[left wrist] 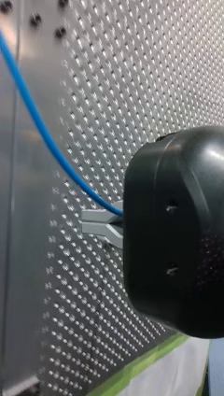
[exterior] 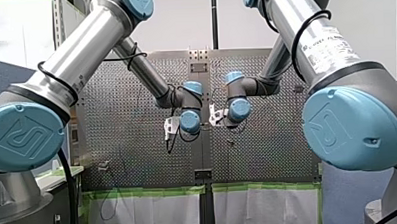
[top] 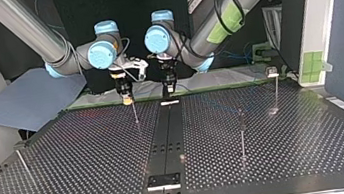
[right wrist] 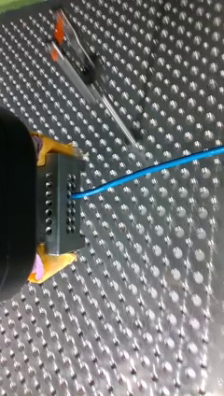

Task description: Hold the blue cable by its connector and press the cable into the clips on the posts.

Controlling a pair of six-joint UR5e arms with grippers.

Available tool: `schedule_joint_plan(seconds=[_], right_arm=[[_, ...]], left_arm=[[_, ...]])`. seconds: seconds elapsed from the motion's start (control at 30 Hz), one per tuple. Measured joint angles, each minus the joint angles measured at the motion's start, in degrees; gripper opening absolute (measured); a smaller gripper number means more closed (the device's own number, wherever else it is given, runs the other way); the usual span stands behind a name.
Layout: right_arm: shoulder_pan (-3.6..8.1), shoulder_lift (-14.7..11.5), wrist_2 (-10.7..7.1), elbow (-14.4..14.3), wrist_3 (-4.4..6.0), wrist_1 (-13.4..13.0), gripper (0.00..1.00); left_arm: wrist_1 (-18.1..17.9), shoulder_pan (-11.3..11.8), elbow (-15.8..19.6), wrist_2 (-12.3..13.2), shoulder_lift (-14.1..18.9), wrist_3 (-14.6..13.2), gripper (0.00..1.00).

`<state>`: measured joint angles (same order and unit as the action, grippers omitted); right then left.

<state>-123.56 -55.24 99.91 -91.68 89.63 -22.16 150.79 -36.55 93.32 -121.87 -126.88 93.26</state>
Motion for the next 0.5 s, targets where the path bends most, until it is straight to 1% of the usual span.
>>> schedule_joint_plan(seconds=[0.07,0.27,0.5], right_arm=[[0.12,-0.07,0.24,-0.86,0.01,-0.55,0.0],[0.66,-0.17,0.95,-4.17,0.1,-3.52,0.0],[1.93,-0.13,1.1,-8.09,-0.07,-7.43,0.0]], left_arm=[[-0.71,-0.55,0.0,-0.1,-0.74,0.11,0.01],[-2.9,-2.41,0.0,-0.18,-2.98,0.4,0.01],[-4.68,-3.8,0.0,-0.64,-3.91,1.79,0.01]])
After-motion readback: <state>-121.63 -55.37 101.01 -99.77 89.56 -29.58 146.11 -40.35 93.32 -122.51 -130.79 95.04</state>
